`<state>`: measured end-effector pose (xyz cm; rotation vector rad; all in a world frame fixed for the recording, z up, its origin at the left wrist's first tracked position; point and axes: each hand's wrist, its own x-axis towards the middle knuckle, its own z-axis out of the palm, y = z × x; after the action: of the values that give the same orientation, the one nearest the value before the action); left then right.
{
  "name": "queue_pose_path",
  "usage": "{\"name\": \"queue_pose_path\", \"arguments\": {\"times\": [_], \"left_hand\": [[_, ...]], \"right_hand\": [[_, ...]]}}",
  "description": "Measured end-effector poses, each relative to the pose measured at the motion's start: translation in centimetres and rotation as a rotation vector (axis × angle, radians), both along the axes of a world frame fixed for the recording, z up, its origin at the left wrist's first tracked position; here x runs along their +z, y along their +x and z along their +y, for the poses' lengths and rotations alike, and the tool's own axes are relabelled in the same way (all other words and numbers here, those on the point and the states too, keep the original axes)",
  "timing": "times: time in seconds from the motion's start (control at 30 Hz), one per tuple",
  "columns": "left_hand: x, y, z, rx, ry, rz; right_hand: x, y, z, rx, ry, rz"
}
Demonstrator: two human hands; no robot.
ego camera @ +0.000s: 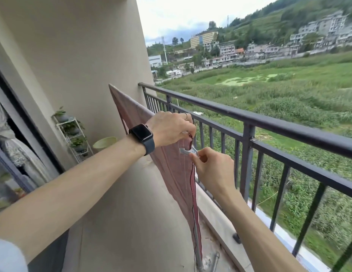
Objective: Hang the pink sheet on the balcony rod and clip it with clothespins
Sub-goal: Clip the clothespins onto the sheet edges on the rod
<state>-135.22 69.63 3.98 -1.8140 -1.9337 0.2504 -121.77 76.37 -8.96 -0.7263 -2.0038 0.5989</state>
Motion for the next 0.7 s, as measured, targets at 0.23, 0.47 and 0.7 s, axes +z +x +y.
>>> {"name": "queue_pose_path", "arguments": {"times": [0.23,0.47,0.7], "left_hand": [[-3.1,0.1,-1.6,0.076,0.367,-0.497],[-19.3,2.5,-5.6,0.434,0.350,-1.863],[-33.3,8.2,-7.1,0.651,-0.152,-2.088]], "right_hand": [[-1.0,1.6,1.2,0.025,-0.040,-0.114],[-11.5,5.3,-1.0,0.304,-0.453,-0.101],[-23.7,9.6,-4.2,0.405,-0.774,-0.185]]}}
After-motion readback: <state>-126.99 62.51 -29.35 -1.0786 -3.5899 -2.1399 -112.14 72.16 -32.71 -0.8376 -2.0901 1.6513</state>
